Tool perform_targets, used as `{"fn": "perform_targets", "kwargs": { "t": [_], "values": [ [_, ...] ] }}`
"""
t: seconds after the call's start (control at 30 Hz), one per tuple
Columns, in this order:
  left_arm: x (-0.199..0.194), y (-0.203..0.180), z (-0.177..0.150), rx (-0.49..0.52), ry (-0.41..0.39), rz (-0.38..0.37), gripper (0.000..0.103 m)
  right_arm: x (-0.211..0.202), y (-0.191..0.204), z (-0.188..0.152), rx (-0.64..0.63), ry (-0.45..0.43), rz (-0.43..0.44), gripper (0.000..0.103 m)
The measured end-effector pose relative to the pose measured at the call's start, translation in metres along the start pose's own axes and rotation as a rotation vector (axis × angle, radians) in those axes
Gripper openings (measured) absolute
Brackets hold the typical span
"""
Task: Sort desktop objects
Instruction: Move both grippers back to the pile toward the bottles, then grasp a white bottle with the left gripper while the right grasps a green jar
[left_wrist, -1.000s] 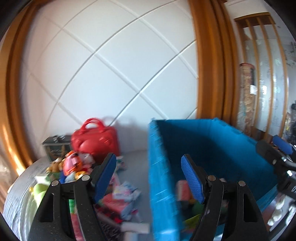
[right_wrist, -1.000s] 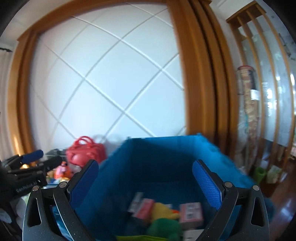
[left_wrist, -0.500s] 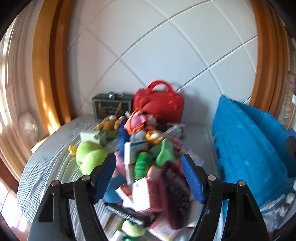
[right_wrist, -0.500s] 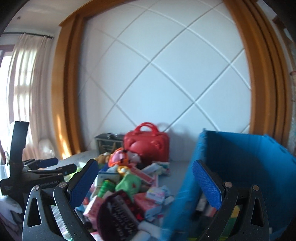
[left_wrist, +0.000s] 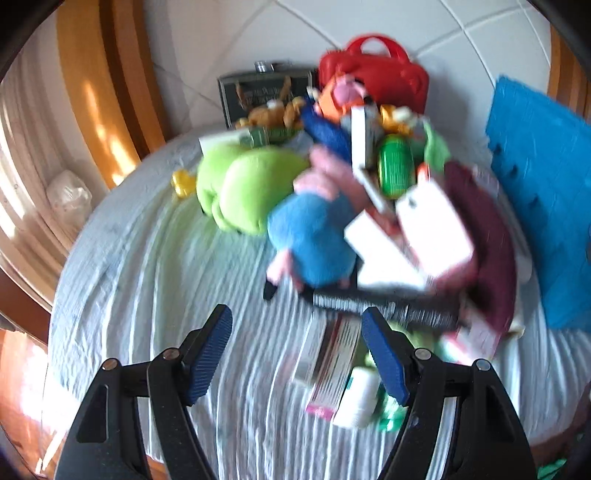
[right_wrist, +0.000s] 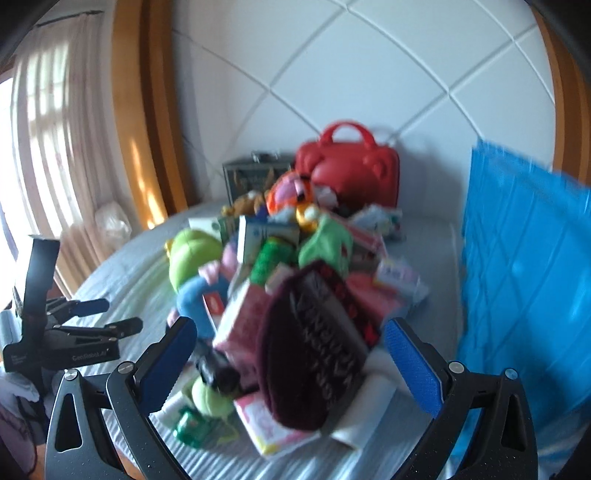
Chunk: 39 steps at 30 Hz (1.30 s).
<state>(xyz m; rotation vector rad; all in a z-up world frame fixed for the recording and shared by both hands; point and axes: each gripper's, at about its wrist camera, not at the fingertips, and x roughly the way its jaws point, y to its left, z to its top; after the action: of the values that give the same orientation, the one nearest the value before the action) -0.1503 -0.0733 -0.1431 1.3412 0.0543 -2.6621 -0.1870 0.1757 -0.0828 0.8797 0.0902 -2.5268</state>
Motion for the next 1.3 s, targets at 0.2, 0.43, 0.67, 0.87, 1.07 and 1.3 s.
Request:
{"fn": "perform_targets", "kwargs": {
  "t": [0.2,0.43,0.67,0.87,1.07,1.3],
  "values": [
    [0.029,-0.014,-0.049,0.072,0.134,-0.092,0.072,0.034,0.015,-0.057,0.007,0.217,-0.002,0.103],
    [0.045,-0.032,-0.073,0.134,0.205,-0.163,0.061,0.059,0.049,-0.092,-0.006,0.379,0.058,0.078],
    [0.055,-0.042,-0.081,0.152,0.245,-0.213,0.049,0.073,0.060,-0.103,0.023,0.453,0.093,0.071],
    [0.053,-0.047,-0.082,0.181,0.248,-0.215,0.044,0.094,0.063,-0.108,0.085,0.535,0.128,0.052],
    [0.049,-0.047,-0.085,0.187,0.270,-0.243,0.043,0.103,0.071,-0.104,0.123,0.570,0.178,0.052],
    [0.044,-0.057,-0.086,0.216,0.272,-0.240,0.043,0.121,0.084,-0.103,0.088,0.613,0.158,0.047]
  ]
}}
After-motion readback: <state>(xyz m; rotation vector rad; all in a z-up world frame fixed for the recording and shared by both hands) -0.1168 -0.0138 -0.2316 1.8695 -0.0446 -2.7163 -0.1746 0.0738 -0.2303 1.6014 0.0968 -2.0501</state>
